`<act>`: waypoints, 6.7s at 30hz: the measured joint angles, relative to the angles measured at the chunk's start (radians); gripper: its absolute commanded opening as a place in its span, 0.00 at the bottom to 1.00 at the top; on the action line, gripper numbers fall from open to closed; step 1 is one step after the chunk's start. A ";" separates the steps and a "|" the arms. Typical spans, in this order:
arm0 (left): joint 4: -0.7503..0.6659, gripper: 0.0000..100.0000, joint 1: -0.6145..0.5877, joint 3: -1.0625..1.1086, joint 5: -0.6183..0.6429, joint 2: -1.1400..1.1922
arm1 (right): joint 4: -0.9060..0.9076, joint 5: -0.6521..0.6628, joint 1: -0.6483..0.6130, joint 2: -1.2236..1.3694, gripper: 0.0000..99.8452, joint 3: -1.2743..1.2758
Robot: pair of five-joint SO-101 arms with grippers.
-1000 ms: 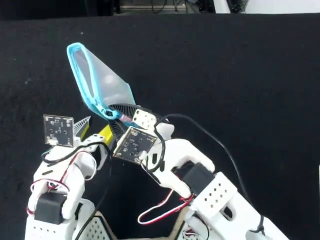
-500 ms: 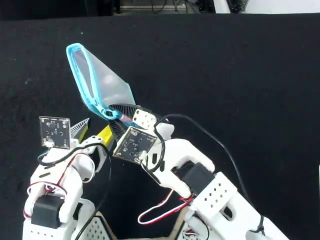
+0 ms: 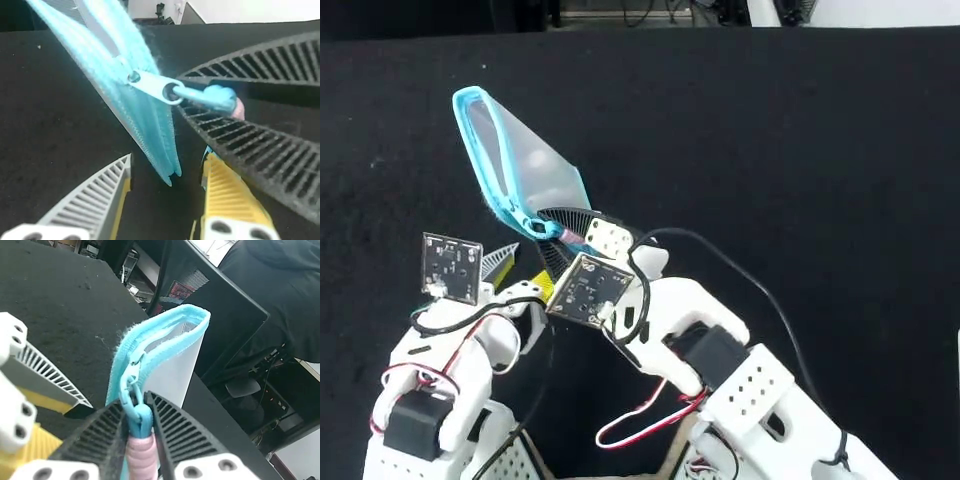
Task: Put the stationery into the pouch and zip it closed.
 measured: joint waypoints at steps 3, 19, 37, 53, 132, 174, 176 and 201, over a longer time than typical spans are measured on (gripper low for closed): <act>-0.049 0.24 0.003 0.017 0.032 0.008 | 0.000 0.000 0.005 0.000 0.01 0.000; -0.261 0.24 -0.100 0.147 0.046 -0.002 | 0.000 0.000 0.002 0.000 0.01 0.000; -0.265 0.03 -0.097 0.173 0.049 0.005 | 0.002 -0.061 0.000 -0.021 0.01 0.000; 0.009 0.03 -0.097 -0.057 -0.252 0.012 | 0.017 -0.201 -0.015 -0.350 0.01 0.132; 0.000 0.03 -0.015 -0.021 -0.064 -0.003 | 0.173 -0.176 -0.063 -0.519 0.07 0.244; -0.017 0.03 -0.015 0.006 -0.110 -0.005 | 0.117 -0.264 -0.149 -0.519 0.13 0.244; -0.017 0.03 -0.015 0.006 -0.112 -0.005 | 0.086 -0.267 -0.149 -0.522 0.13 0.255; 0.015 0.03 -0.015 0.000 -0.121 -0.005 | 0.015 -0.270 -0.146 -0.519 0.13 0.316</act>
